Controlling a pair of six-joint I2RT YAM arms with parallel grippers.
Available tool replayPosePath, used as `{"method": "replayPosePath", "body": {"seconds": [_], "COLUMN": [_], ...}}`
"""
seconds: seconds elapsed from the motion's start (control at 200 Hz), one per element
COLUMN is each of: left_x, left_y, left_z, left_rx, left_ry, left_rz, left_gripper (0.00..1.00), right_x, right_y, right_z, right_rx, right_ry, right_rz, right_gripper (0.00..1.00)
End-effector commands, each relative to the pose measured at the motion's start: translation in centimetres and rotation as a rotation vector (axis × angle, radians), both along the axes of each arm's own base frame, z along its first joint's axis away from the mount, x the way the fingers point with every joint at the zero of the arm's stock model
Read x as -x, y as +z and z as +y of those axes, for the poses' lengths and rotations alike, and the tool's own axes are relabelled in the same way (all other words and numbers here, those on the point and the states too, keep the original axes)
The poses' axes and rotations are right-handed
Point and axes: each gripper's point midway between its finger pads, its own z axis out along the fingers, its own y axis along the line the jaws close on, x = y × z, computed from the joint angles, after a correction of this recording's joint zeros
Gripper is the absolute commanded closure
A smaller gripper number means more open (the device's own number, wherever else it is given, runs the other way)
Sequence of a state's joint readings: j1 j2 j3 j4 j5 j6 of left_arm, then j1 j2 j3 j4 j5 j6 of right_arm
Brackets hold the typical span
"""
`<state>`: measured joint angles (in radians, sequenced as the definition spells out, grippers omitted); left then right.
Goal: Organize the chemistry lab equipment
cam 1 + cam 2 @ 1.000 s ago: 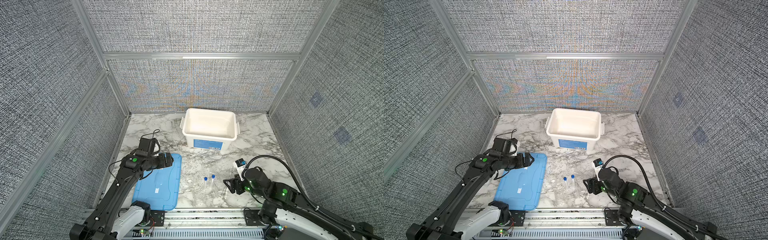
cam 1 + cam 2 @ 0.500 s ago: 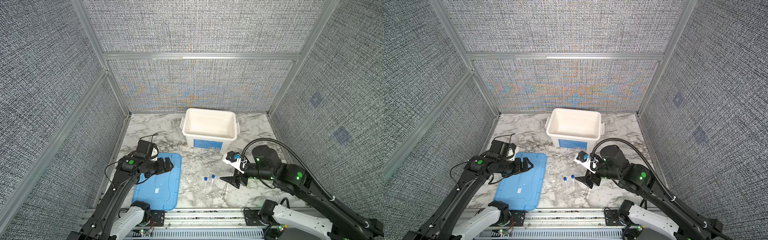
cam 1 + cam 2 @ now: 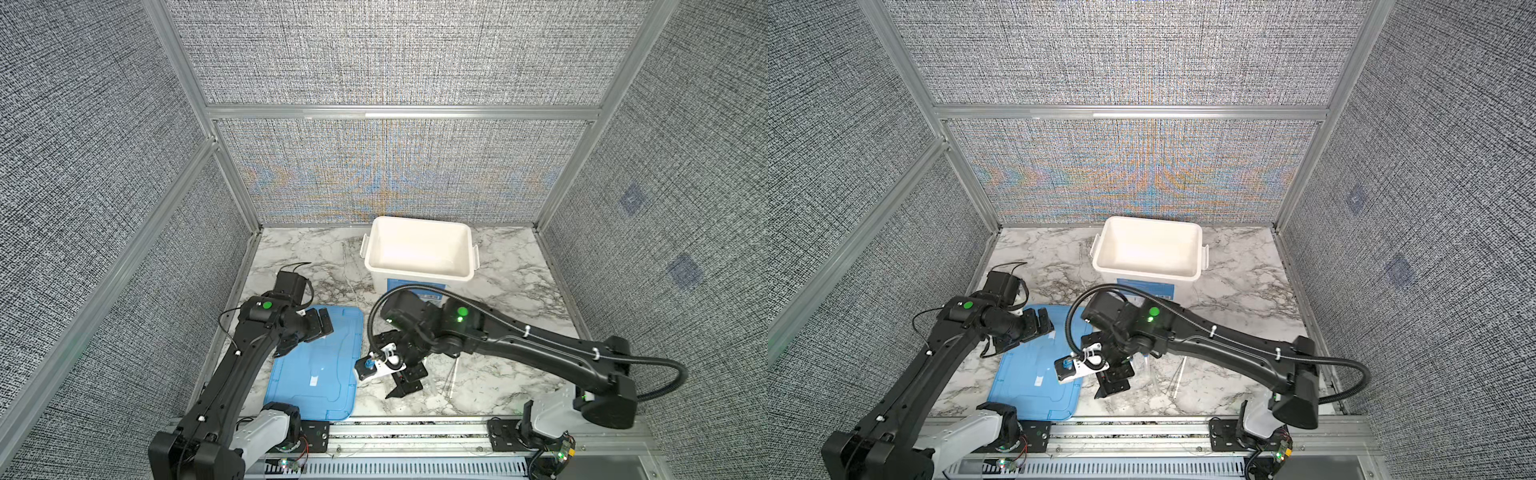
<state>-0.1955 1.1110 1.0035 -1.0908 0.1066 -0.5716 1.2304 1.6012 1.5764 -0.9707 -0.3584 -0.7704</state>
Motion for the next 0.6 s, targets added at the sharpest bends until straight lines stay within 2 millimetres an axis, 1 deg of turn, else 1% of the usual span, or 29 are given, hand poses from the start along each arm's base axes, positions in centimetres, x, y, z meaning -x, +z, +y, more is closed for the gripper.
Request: {"method": "replayPosePath", "body": {"seconds": [0.0, 0.08, 0.195, 0.275, 0.37, 0.49, 0.595], "left_x": [-2.2, -3.2, -4.2, -4.6, -5.0, -5.3, -5.3], "left_y": [0.3, 0.1, -0.6, -1.2, -1.8, -2.3, -2.1], "left_z": [1.8, 2.5, 3.5, 4.1, 4.6, 5.4, 5.7], "left_rx": [-0.055, -0.055, -0.061, -0.054, -0.043, -0.044, -0.048], "left_ry": [0.034, 0.048, 0.057, 0.078, 0.092, 0.112, 0.104], "left_rz": [-0.051, -0.053, -0.038, -0.023, -0.015, -0.021, -0.030], "left_gripper": [0.01, 0.01, 0.01, 0.01, 0.01, 0.01, 0.01], "right_x": [0.3, 0.9, 0.6, 0.5, 0.9, 0.0, -0.8], "right_y": [-2.9, -5.1, -8.8, -10.6, -12.1, -13.6, -14.5], "right_z": [-0.1, 0.2, -0.9, -1.4, -1.5, -1.4, -1.3], "right_rx": [0.123, 0.209, 0.391, 0.475, 0.503, 0.531, 0.552], "right_ry": [0.006, 0.011, 0.006, 0.000, -0.007, -0.046, -0.084], "right_rz": [-0.038, -0.052, -0.120, -0.127, -0.100, -0.130, -0.150], "right_gripper": [0.11, 0.11, 0.11, 0.10, 0.10, 0.10, 0.10]}}
